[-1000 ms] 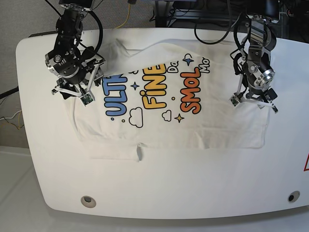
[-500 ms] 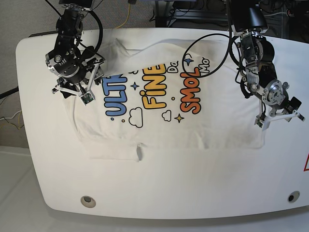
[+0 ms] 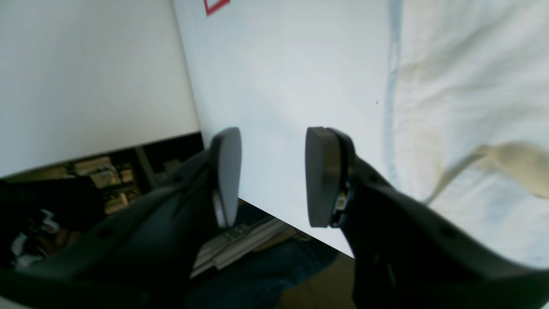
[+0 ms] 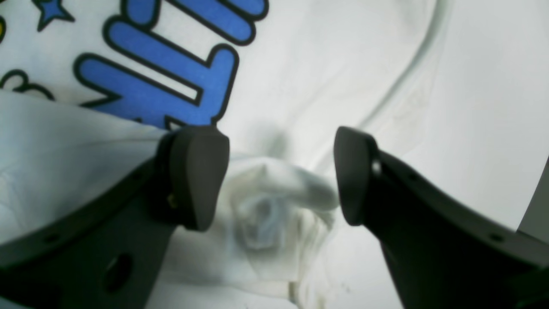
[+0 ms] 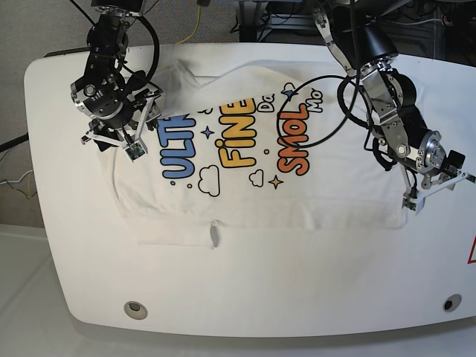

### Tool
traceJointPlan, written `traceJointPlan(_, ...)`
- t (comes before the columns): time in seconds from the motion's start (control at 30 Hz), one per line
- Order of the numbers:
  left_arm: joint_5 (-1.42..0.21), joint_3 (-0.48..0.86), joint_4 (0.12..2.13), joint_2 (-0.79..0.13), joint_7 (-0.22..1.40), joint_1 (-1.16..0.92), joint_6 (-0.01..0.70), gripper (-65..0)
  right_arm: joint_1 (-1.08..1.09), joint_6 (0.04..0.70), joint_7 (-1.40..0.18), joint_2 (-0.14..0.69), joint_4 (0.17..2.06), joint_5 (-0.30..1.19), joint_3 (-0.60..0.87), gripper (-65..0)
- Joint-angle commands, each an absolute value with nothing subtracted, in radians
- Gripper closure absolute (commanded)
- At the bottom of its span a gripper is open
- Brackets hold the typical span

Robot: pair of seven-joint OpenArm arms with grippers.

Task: Fold the T-shirt properly
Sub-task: 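Swing the open left gripper over the shirt toward its shoulder edge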

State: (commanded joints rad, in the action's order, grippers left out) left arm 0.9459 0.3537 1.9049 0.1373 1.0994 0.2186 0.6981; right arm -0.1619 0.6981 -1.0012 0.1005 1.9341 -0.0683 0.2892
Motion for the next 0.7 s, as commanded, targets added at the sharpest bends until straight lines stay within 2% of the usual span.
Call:
traceJointPlan(0.27, 0.862, 0.349, 1.886, 0.14, 1.198, 0.263, 0.698, -23.0, -0.165, 0.698, -1.001, 0.101, 1.934, -0.068, 0.289, -39.6)
traceJointPlan(0.57, 0.849, 0.351, 1.718, 0.134, 1.191, 0.332, 0.698, -22.7, -0.166, 0.698, -1.001, 0.099, 1.934, -0.068, 0.289, -39.6)
traceJointPlan(0.7, 0.828, 0.352, 1.718, 0.137, 1.112, 0.361, 0.698, -22.4, -0.166, 0.698, -1.001, 0.099, 1.934, -0.068, 0.288, -39.6)
